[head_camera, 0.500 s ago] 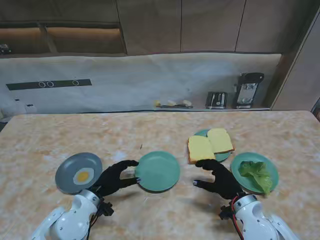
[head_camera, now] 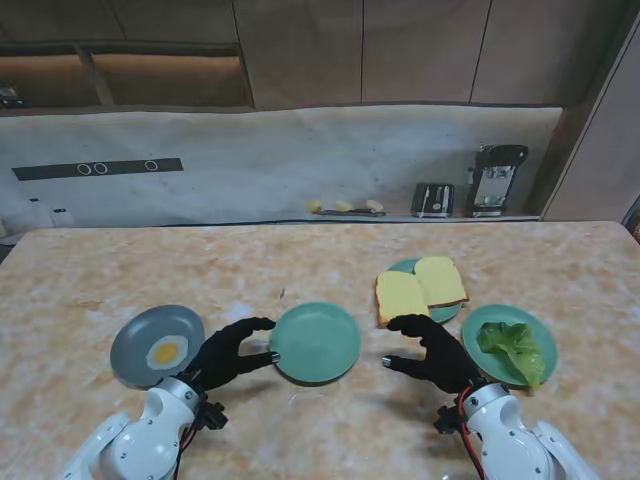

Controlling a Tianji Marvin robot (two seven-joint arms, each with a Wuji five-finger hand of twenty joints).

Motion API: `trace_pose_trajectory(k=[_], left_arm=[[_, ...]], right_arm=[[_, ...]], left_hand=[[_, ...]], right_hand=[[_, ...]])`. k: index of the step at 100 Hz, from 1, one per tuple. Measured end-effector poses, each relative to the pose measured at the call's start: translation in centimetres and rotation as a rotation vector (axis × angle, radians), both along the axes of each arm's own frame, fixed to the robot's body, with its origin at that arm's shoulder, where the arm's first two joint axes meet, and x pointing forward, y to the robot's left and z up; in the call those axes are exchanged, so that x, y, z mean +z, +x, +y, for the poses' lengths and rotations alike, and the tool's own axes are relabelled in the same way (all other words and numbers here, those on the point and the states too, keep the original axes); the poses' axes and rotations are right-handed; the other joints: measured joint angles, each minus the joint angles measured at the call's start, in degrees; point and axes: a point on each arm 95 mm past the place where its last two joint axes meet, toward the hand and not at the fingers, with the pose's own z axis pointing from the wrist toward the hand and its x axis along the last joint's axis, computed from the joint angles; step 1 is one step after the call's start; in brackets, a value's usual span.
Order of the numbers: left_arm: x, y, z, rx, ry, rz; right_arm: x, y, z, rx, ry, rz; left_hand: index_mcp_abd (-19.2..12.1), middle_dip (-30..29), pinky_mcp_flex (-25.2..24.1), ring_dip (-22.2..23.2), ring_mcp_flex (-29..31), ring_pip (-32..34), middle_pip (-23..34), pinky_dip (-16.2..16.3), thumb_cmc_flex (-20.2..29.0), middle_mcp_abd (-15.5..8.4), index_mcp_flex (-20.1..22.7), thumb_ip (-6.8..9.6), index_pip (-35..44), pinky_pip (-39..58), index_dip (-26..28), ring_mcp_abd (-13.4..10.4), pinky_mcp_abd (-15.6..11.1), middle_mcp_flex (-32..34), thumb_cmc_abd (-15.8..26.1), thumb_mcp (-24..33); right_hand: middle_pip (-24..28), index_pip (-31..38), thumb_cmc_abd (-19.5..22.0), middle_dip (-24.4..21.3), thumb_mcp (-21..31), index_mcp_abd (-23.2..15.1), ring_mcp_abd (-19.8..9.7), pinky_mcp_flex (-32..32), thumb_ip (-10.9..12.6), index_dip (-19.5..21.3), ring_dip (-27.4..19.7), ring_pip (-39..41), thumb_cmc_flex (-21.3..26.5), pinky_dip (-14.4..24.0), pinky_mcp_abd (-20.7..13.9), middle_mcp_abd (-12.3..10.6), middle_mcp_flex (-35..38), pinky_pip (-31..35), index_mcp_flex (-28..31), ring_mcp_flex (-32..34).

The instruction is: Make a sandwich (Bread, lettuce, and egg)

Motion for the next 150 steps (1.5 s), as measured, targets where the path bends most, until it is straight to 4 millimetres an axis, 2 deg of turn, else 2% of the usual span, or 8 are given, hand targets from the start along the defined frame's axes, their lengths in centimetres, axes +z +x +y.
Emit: trace_pose_trajectory(k=[25, 60, 79, 94, 108, 118, 138, 150], left_arm=[[0.5, 0.0, 0.3, 0.003, 0.007, -0.014], [0.6, 0.1, 0.4, 0.005, 0.009, -0.018], [0.7, 0.2, 0.4, 0.008, 0.005, -0.016], [0.6, 0.2, 0.6, 0.011, 0.007, -0.011], [0.6, 0.1, 0.8, 0.017, 0.009, -0.006], [0.6, 0.0, 0.9, 0.019, 0.011, -0.005], [0.4, -0.2, 1.0, 0.022, 0.017, -0.006], [0.4, -0.2, 1.0, 0.022, 0.018, -0.005]], right_arm=[[1.0, 1.8, -0.4, 0.001, -0.067, -0.049], [2.7, 8.2, -1.9, -0.006, -0.211, -0.104], [2.3, 11.0, -2.5, 0.047, -0.383, -0.120], [2.0, 12.0, -2.2, 0.079, -0.438, -0.117], [1.3, 12.4, -1.9, 0.113, -0.511, -0.119], [0.6, 12.5, -1.8, 0.146, -0.546, -0.116], [-0.4, 12.8, -1.9, 0.189, -0.628, -0.116], [-0.8, 13.0, -2.0, 0.200, -0.677, -0.150]], left_hand=[[0.0, 0.4, 0.0, 0.1, 0.0, 0.0, 0.0, 0.9, 0.0, 0.0, 0.0, 0.00, 0.0, 0.7, 0.0, 0.0, 0.0, 0.0, 0.0, 0.0], [-0.1, 0.5, 0.0, 0.2, 0.0, 0.0, 0.1, 2.0, 0.0, 0.0, 0.0, 0.00, 0.0, 1.2, 0.0, 0.0, 0.6, 0.0, 0.7, 0.0], [-0.1, 0.6, 0.0, 0.2, 0.0, 0.0, 0.1, 2.1, 0.0, 0.0, 0.0, 0.00, 0.0, 1.2, 0.0, 0.0, 0.6, 0.0, 0.7, 0.0], [-0.1, 0.6, 0.0, 0.2, 0.0, 0.0, 0.1, 2.1, 0.0, 0.0, 0.0, 0.00, 0.0, 1.2, 0.0, 0.0, 0.6, 0.0, 0.7, 0.0], [-0.6, 0.6, -0.1, 0.2, 0.0, 0.0, 0.1, 2.1, 0.0, 0.0, 0.0, 0.00, 0.0, 1.2, 0.0, 0.0, 0.6, 0.0, 0.7, 0.0], [-0.6, 0.6, -0.2, 0.2, 0.0, 0.0, 0.1, 2.1, 0.0, 0.0, 0.0, 0.00, 0.0, 1.2, 0.0, 0.0, 0.6, 0.0, 0.7, 0.0], [-0.7, 0.6, -0.5, 0.2, -0.2, 0.0, 0.1, 2.1, 0.0, 0.0, -0.1, 0.00, 0.0, 0.7, 0.0, 0.0, 0.6, 0.0, 0.7, 0.0], [-1.2, 0.6, -0.6, 0.2, -0.6, 0.0, 0.1, 2.1, 0.0, -0.1, -0.1, 0.00, 0.0, 0.7, 0.0, 0.0, 0.6, 0.0, 0.7, 0.0]], right_hand=[[0.7, 0.0, 0.0, 0.0, 0.7, 0.4, 0.0, 0.1, 0.0, 0.0, 0.0, 0.5, 0.8, 0.0, 0.0, 0.0, 0.0, 0.1, 0.0, 0.0], [1.2, 0.0, -0.9, 0.0, 1.4, 0.5, 0.0, 0.1, 0.0, 0.0, 0.0, 1.2, 0.8, 0.0, 0.0, 0.0, 0.0, 1.2, 0.1, 0.0], [1.7, 0.0, -1.7, 0.0, 1.4, 0.5, -0.1, -1.0, 0.0, 0.0, 0.0, 1.4, 3.0, 0.0, -0.3, 0.0, -0.3, 1.2, 0.1, -1.4], [1.7, 0.1, -3.0, 0.0, -0.3, 0.4, -1.3, -3.5, 0.0, 0.0, 0.0, 1.5, 3.8, 0.0, -1.7, -0.8, -4.3, 1.2, -2.4, -5.5], [2.3, 0.4, -3.0, 0.0, -4.7, -0.3, -2.0, -6.5, 0.0, -0.2, 0.0, 1.5, 4.5, 0.0, -3.5, -1.2, -7.3, -1.2, -5.4, -9.0], [-1.1, -0.5, -4.5, 0.0, -6.9, -1.1, -2.6, -9.1, 0.0, -1.4, 0.0, -0.4, 4.5, -0.7, -5.1, -1.5, -7.8, -4.2, -7.7, -11.1], [-8.7, -0.9, -5.2, 0.0, -7.5, -1.7, -3.0, -11.2, 0.7, -2.4, -0.1, -0.1, 5.9, -1.2, -5.8, -2.1, -7.8, -6.8, -10.2, -14.7], [-14.0, -6.7, -5.3, 0.0, -7.6, -2.1, -3.1, -12.6, 0.7, -6.0, -1.5, -2.2, 6.0, -1.2, -5.9, -2.2, -7.8, -8.5, -11.3, -15.7]])
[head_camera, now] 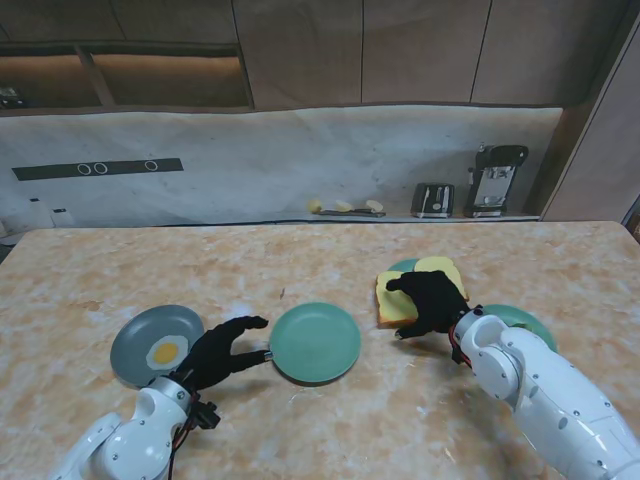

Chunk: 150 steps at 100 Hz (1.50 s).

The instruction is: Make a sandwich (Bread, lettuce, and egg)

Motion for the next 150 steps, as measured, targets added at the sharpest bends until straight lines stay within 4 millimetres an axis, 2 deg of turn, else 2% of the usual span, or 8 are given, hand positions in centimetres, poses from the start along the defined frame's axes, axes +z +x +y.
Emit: trace_pose_trajectory(k=[9, 23, 67, 80, 94, 109, 118, 150], left_arm=[[0.0, 0.0, 0.0, -0.001, 0.002, 0.001], [0.0, 0.0, 0.1, -0.001, 0.008, -0.001], [0.0, 0.1, 0.6, 0.010, 0.028, 0.006], [0.1, 0.1, 0.9, 0.009, 0.038, 0.011], [0.2, 0.1, 1.0, 0.014, 0.044, 0.005], [0.2, 0.2, 1.1, 0.019, 0.042, -0.003], [0.3, 0.2, 1.2, 0.021, 0.041, -0.005], [0.2, 0.2, 1.3, 0.024, 0.047, -0.006]], right_arm=[[-0.4, 0.1, -0.1, 0.016, -0.029, -0.021], [-0.9, 0.4, -0.1, 0.021, -0.052, -0.053], [-1.7, 2.0, 0.2, 0.028, -0.093, -0.045], [-1.7, 2.3, 0.3, 0.024, -0.088, -0.045], [-1.7, 2.5, 0.5, 0.022, -0.082, -0.056], [-1.8, 2.7, 0.7, 0.015, -0.064, -0.064], [-1.9, 2.7, 0.9, 0.014, -0.052, -0.067], [-1.7, 3.0, 1.2, -0.002, 0.013, -0.067]], left_hand=[[0.0, 0.0, 0.0, 0.0, 0.0, 0.0, 0.0, 0.0, 0.0, -0.6, 0.0, 0.00, 0.0, -0.1, 0.0, 0.0, 0.0, 0.0, 0.0, 0.0], [-0.1, 0.0, 0.0, 0.0, 0.0, 0.0, 0.0, 0.2, 0.0, -0.6, -0.8, 0.00, 0.0, -0.5, 0.0, 0.0, 0.0, 0.0, 0.0, 0.0], [-0.1, 0.0, -0.3, 0.0, 0.0, 0.0, 0.0, 0.7, 0.0, -0.7, -0.7, 0.00, 0.0, -0.6, 0.0, 0.0, 0.0, 0.0, 0.0, 0.0], [-0.1, 0.0, -0.3, 0.0, 0.0, 0.0, 0.0, 0.7, 0.0, -0.7, -0.7, 0.00, 0.0, -0.6, 0.0, 0.0, 0.0, 0.0, 0.0, 0.0], [-0.1, 0.0, -0.4, 0.0, 0.0, 0.0, 0.0, 1.0, 0.0, -0.7, -0.7, 0.00, 0.0, -0.6, 0.0, 0.0, 0.0, 0.0, 0.0, 0.0], [-0.1, 0.0, -0.4, 0.0, 0.0, 0.0, 0.0, 1.4, 0.0, -0.7, -0.7, 0.00, 0.0, -0.8, 0.0, 0.0, 0.0, 0.0, 0.0, 0.0], [-0.1, 0.0, -0.4, 0.0, 0.0, 0.0, 0.0, 1.4, 0.0, -0.7, -0.7, 0.00, 0.0, -0.8, 0.0, 0.0, 0.0, 0.0, 0.0, 0.0], [-0.1, 0.0, -0.4, 0.0, 0.0, 0.0, 0.0, 1.5, 0.0, -0.7, -0.7, 0.00, 0.0, -1.1, 0.0, 0.0, 0.0, 0.0, 0.0, 0.0]], right_hand=[[-3.2, -6.3, 0.0, 0.0, 0.0, -0.5, -0.3, -0.2, 0.0, -4.2, -0.8, -1.5, 0.7, 0.0, -0.1, 0.0, 0.0, -1.8, 0.0, 0.0], [-5.6, -10.8, 0.0, 0.0, 0.0, -0.6, -0.4, -0.3, 0.0, -6.5, -0.9, -2.6, 0.7, 0.0, -0.1, 0.0, 0.0, -3.5, 0.0, 0.0], [-4.2, -12.0, -0.6, 0.0, 0.0, -0.6, -0.4, -0.2, 0.0, -4.9, -0.9, 0.7, 2.3, 1.2, -1.0, -0.1, 0.0, -1.1, 0.0, -0.1], [0.7, -7.5, -0.6, 0.0, 0.6, -1.2, -0.4, 1.0, 0.0, -3.3, 1.4, 6.2, 3.6, 1.2, -2.0, -0.1, 0.0, 3.8, 0.0, -0.2], [11.0, 0.9, -2.1, 0.0, 2.5, -1.2, -0.4, 3.8, 0.0, -0.8, 4.1, 11.7, 5.0, 0.4, -3.1, -0.1, 0.0, 11.6, 0.0, 0.8], [22.0, 7.3, -4.4, 0.0, 13.9, -1.1, -0.4, 7.4, -0.9, 2.6, 6.4, 16.1, 4.9, 0.6, -3.3, -0.1, -0.6, 20.8, -0.6, 3.9], [27.6, 10.2, -5.1, 0.0, 16.6, -0.8, -0.3, 10.0, -1.3, 4.0, 7.1, 17.6, 3.5, 1.7, -3.3, -0.4, -0.6, 24.1, -0.7, 6.0], [29.7, 14.2, -2.0, 0.0, 19.5, -0.8, 0.1, 16.6, -1.3, 5.9, 8.2, 19.6, 1.2, 2.6, -1.4, -0.9, 7.3, 27.7, 0.8, 14.3]])
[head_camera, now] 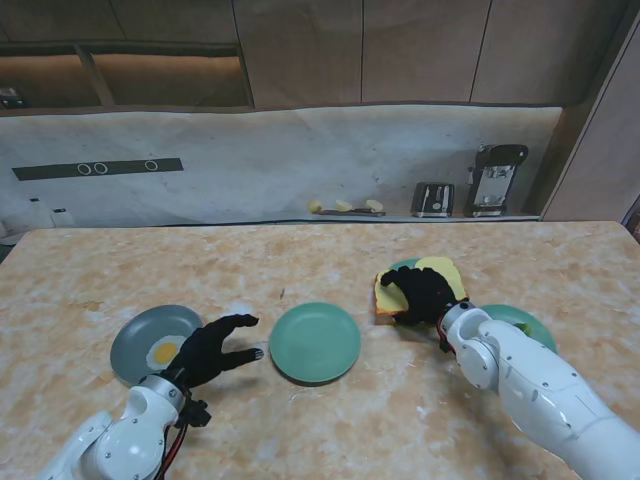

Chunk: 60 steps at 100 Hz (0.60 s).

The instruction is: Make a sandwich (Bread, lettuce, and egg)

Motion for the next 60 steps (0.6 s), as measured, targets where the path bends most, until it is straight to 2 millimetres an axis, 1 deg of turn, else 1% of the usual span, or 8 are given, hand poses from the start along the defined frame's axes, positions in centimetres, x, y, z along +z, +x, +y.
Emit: trace_pose_trajectory(k=[10, 26, 32, 46, 48, 53, 56, 60], left_arm=[[0.0, 0.0, 0.0, 0.000, -0.001, -0.002], [0.1, 0.0, 0.0, 0.000, -0.005, -0.014], [0.1, 0.0, 0.1, 0.000, -0.004, -0.018], [0.1, -0.1, 0.1, 0.004, -0.004, -0.026], [0.1, -0.1, 0.1, 0.005, -0.004, -0.027], [0.1, -0.1, 0.2, 0.007, -0.004, -0.030], [0.1, -0.1, 0.2, 0.008, -0.004, -0.031], [0.1, -0.1, 0.2, 0.009, -0.004, -0.033]], right_arm=[[0.2, 0.1, 0.0, -0.007, 0.013, -0.004], [0.6, 0.2, 0.0, -0.008, 0.029, -0.035], [0.8, 0.2, 0.0, -0.007, 0.033, -0.048], [1.1, 0.3, -0.1, -0.011, 0.039, -0.077], [1.1, 0.3, -0.1, -0.011, 0.040, -0.083], [1.3, 0.3, -0.1, -0.012, 0.045, -0.098], [1.4, 0.3, -0.1, -0.014, 0.049, -0.107], [1.6, 0.4, -0.1, -0.015, 0.055, -0.117]], left_hand=[[0.0, 0.0, 0.0, 0.0, 0.0, 0.0, 0.0, 0.0, 0.0, 0.0, 0.0, 0.00, 0.0, 0.0, 0.0, 0.0, 0.0, 0.0, 0.0, 0.0], [0.0, 0.0, 0.0, 0.0, 0.0, 0.0, 0.0, 0.3, 0.0, 0.0, 0.0, 0.00, 0.0, 0.0, 0.0, -0.6, 0.0, 0.0, 0.0, 0.0], [0.0, 0.0, 0.0, 0.0, 0.0, 0.0, 0.0, 0.6, 0.0, 0.0, 0.0, 0.00, 0.0, 0.0, 0.0, -0.6, 0.0, 0.0, 0.0, 0.0], [0.0, 0.0, 0.0, 0.0, 0.0, 0.0, 0.0, 0.7, 0.0, 0.0, 0.0, 0.00, 0.0, 0.0, 0.0, -0.6, 0.0, 0.0, 0.0, 0.0], [0.0, 0.0, 0.0, 0.0, 0.0, 0.0, 0.0, 0.7, 0.0, 0.0, 0.0, 0.00, 0.0, 0.0, 0.0, -0.6, 0.0, 0.0, 0.0, 0.0], [0.0, 0.0, 0.0, 0.0, 0.0, 0.0, 0.0, 0.7, 0.0, 0.0, 0.0, 0.00, 0.0, 0.0, 0.0, -0.6, 0.0, 0.0, 0.0, 0.0], [0.0, 0.0, 0.0, 0.0, 0.0, 0.0, 0.0, 0.7, 0.0, 0.0, 0.0, 0.00, 0.0, 0.0, 0.0, -0.6, 0.0, 0.0, 0.0, 0.0], [0.0, 0.0, 0.0, 0.0, 0.0, 0.0, 0.0, 0.7, 0.0, 0.0, 0.0, 0.00, 0.0, 0.0, 0.0, -0.6, 0.0, 0.0, 0.0, 0.0]], right_hand=[[0.6, 0.4, 0.1, 0.0, 1.0, 0.1, 0.0, 2.8, 0.0, 0.7, 1.2, 2.0, 0.0, 0.7, 0.0, -0.2, 3.3, 2.0, 2.3, 3.5], [1.5, 2.1, 0.0, 0.0, 6.1, 0.2, 0.0, 6.8, 0.0, 2.7, 2.9, 5.7, 0.1, 1.1, 0.0, -0.5, 7.4, 4.1, 5.8, 8.8], [2.0, 2.7, 0.0, 0.0, 7.3, 0.2, 0.1, 9.5, 0.0, 3.5, 3.9, 7.8, 0.4, 1.8, -0.3, -0.5, 8.0, 6.5, 6.6, 11.2], [3.4, 4.8, 0.1, 0.0, 7.6, 0.2, 0.1, 16.1, 0.0, 5.1, 6.4, 14.7, 4.4, 3.9, -1.8, -0.4, 11.7, 13.2, 11.4, 17.1], [3.4, 5.2, 0.1, 0.0, 7.6, 0.2, 0.1, 16.8, -0.7, 5.5, 6.4, 15.2, 5.5, 4.0, -1.8, -0.4, 12.6, 13.7, 12.4, 17.8], [3.5, 6.2, 0.2, 0.0, 7.3, 0.2, 0.0, 18.0, -4.0, 5.9, 6.5, 15.9, 8.2, 4.0, -1.9, -0.3, 13.9, 14.1, 14.9, 19.3], [3.6, 8.1, 1.0, 0.0, 6.5, 0.2, 0.0, 18.9, -5.4, 3.1, 5.7, 16.4, 10.0, 4.0, -1.9, -0.1, 15.4, 14.5, 16.4, 20.2], [4.2, 10.0, 1.3, 0.0, 5.8, -0.7, 0.0, 20.0, -6.4, 0.4, 4.7, 16.8, 12.1, 4.0, -1.9, 0.0, 16.7, 14.6, 17.7, 21.2]])
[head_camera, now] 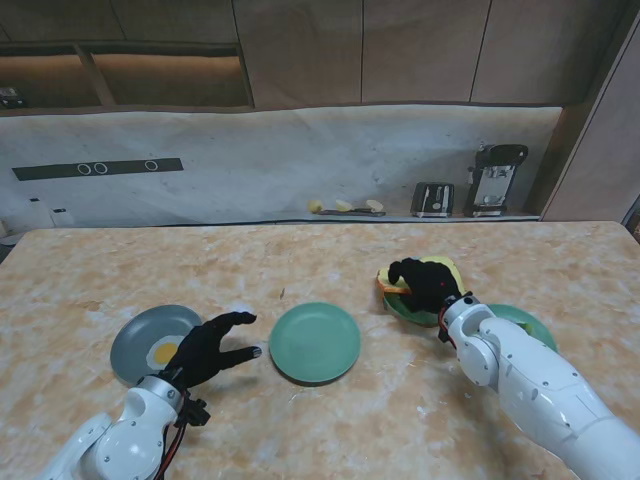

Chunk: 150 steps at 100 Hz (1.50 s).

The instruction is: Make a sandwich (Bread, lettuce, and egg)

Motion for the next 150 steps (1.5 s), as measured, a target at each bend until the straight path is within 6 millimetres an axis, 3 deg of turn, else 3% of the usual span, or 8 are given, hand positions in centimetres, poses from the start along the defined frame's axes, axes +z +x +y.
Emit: trace_pose_trajectory(k=[6, 28, 34, 54, 76, 101, 150], left_arm=[[0.0, 0.0, 0.0, 0.000, 0.000, -0.001], [0.0, 0.0, 0.1, 0.003, 0.002, -0.005], [0.0, 0.0, 0.2, 0.003, 0.002, -0.005], [0.1, 0.0, 0.4, 0.009, 0.008, -0.009], [0.1, -0.3, 0.6, 0.015, 0.015, -0.016], [0.2, -0.5, 0.8, 0.018, 0.018, -0.020], [0.2, -1.2, 1.1, 0.026, 0.040, -0.020]], right_arm=[[0.3, 0.1, -0.1, -0.003, 0.008, -0.012], [2.1, 0.2, -0.3, 0.011, 0.041, -0.095], [2.7, 0.1, -0.3, 0.012, 0.056, -0.115], [5.5, -0.1, -0.4, -0.004, 0.100, -0.149], [7.6, -0.9, 0.5, 0.040, 0.300, 0.041], [7.5, -1.2, 2.6, 0.122, 0.443, 0.278], [8.0, 0.4, 7.9, 0.339, 0.457, 0.609]], left_hand=[[0.0, 0.0, 0.0, 0.0, 0.0, 0.0, 0.0, 0.0, 0.0, 0.0, 0.0, 0.00, 0.0, 0.0, 0.0, 0.0, 0.0, 0.0, 0.0, 0.0], [0.0, 0.0, 0.0, 0.0, 0.0, 0.0, 0.0, 0.0, 1.2, 0.0, 0.0, 0.00, 0.0, 0.0, 0.0, 0.0, 0.0, 0.0, 0.7, 0.0], [0.0, 0.0, 0.0, 0.0, 0.0, 0.0, 0.0, 0.0, 1.2, 0.0, 0.0, 0.00, 0.0, 0.0, 0.0, 0.0, 0.0, 0.0, 0.8, 0.0], [0.0, 0.0, 0.0, 0.0, 0.0, 0.0, 0.0, 0.0, 1.2, 0.0, 0.0, 0.00, 0.0, 0.0, 0.0, 0.0, 0.0, 0.0, 1.4, 0.0], [0.0, 0.0, 0.0, 0.0, 0.0, 0.0, 0.0, 0.1, 1.2, 0.0, 0.0, 0.00, 0.0, 0.0, 0.0, 0.0, 0.0, 0.0, 1.4, 0.0], [0.0, 0.1, 0.0, 0.0, 0.0, 0.0, 0.0, 0.1, 1.2, 0.0, 0.0, 0.00, 0.0, 0.0, 0.0, 0.0, 0.0, 0.0, 1.4, 0.0], [0.0, 0.1, 0.0, 0.0, 0.0, 0.0, 0.0, 0.1, 1.2, 0.0, 0.0, 0.00, 0.0, 0.0, 0.0, 0.0, 0.0, 0.0, 1.4, 0.0]], right_hand=[[-0.4, 2.4, -0.1, 0.0, -0.7, -1.2, 0.0, 2.0, 0.0, -2.6, -0.6, 1.3, 2.2, 0.0, 0.0, 0.3, 2.5, 1.1, 1.8, 2.2], [0.7, 4.4, -0.5, 0.0, 0.8, -4.1, 0.0, 6.3, -0.6, -3.6, -1.6, 4.2, 3.6, 2.1, 0.6, 0.7, 9.2, 4.3, 6.9, 7.0], [1.3, 5.3, 0.1, 0.0, 0.9, -4.2, -0.1, 7.0, -1.7, -3.7, -1.1, 6.2, 4.2, 3.5, 0.6, 0.7, 9.2, 6.1, 7.3, 7.6], [2.9, 7.6, 0.7, 0.0, 1.3, -5.9, -0.1, 7.7, -1.8, -3.7, 1.7, 9.8, 4.3, 7.2, 0.6, 1.2, 9.2, 9.0, 8.9, 7.7], [3.0, 7.7, 0.6, 0.0, 2.0, -6.5, -0.1, 8.5, -1.8, -3.7, 4.0, 10.4, 4.4, 9.7, 0.6, 1.6, 9.8, 9.8, 10.3, 8.7], [1.9, 7.7, -0.7, 0.0, 3.2, -6.5, 0.5, 9.1, -1.8, -4.2, 5.4, 10.4, 4.4, 11.5, 1.3, 2.3, 11.5, 10.3, 12.3, 9.4], [-0.4, 6.8, -2.1, 0.7, 4.6, -5.1, 1.7, 9.4, -1.8, -3.5, 6.9, 10.4, 4.6, 13.6, 2.6, 3.5, 12.8, 11.0, 13.7, 9.9]])
